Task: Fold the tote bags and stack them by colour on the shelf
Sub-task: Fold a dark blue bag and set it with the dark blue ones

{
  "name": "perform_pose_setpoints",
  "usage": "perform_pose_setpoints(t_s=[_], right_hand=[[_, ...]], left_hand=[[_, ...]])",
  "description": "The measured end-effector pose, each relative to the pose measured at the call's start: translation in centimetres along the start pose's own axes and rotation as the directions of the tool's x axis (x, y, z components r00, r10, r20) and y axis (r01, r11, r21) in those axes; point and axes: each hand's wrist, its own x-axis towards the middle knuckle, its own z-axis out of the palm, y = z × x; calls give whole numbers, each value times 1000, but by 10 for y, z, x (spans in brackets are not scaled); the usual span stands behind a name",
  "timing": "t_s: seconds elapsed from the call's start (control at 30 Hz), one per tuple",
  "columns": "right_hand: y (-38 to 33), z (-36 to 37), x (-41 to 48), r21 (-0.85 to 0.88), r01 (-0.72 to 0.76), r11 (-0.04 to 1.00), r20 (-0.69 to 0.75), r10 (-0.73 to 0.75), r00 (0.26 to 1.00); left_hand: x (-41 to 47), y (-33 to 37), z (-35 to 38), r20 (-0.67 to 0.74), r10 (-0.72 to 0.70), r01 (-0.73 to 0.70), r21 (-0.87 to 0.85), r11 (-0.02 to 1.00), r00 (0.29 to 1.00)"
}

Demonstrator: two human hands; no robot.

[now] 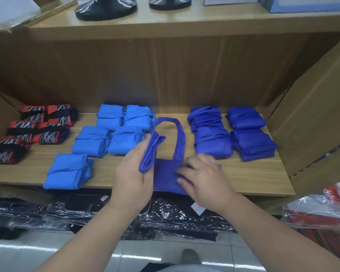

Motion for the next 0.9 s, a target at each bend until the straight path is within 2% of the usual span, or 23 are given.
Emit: perform_pose_setpoints(t_s=[0.03,0.1,0.2,0.27,0.47,0.6,0.73,0.9], right_hand=[[12,-4,-9,-99,-49,994,-115,38,993],[35,-7,-30,-104,-128,986,-222,102,970],[61,-5,-62,125,-90,988,-141,108,984],[68,-3,-75,217,-64,974,-99,87,991],[71,-3,-78,313,-144,939,-30,161,986],[67,-15,-77,471,-296,831,81,293,952],[71,-21,-72,498,-250,830,81,242,967],[69,-22,-66,511,-231,828,54,237,970]], left_hand=[[-1,2,5,18,15,-16,48,999,1000],[-4,7,18,57,21,-26,90,996,998],[-10,13,38,110,56,-71,140,988,992],[-15,16,52,157,90,-119,183,976,983],[-34,21,99,383,18,-191,419,888,924],[-42,14,115,454,-30,-197,445,874,891],[-45,8,125,476,-35,-202,438,876,879],[-46,0,135,479,99,-355,478,803,872]])
